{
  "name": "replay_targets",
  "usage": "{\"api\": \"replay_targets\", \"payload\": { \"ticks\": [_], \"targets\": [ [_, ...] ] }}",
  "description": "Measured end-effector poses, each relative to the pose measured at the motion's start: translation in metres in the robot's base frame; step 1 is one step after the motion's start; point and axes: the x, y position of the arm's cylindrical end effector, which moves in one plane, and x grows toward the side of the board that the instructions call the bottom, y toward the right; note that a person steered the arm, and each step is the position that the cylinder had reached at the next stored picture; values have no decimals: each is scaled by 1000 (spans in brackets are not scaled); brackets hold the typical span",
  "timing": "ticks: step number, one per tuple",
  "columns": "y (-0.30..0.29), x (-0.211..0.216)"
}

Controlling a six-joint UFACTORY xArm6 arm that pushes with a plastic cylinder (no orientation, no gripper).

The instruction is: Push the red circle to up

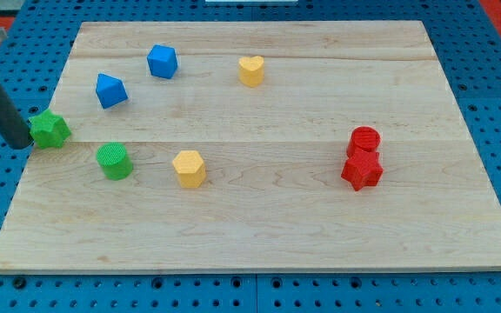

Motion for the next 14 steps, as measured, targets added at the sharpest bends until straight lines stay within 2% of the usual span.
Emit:
{"api": "replay_targets", "payload": {
  "ticks": [1,2,3,4,5,6,9,11,12,14],
  "targets": [
    [10,0],
    [-8,3],
    [28,89],
    [141,141],
    [281,141],
    [370,130],
    [471,77],
    [452,-6],
    [437,-29],
    [404,-23]
  ]
}}
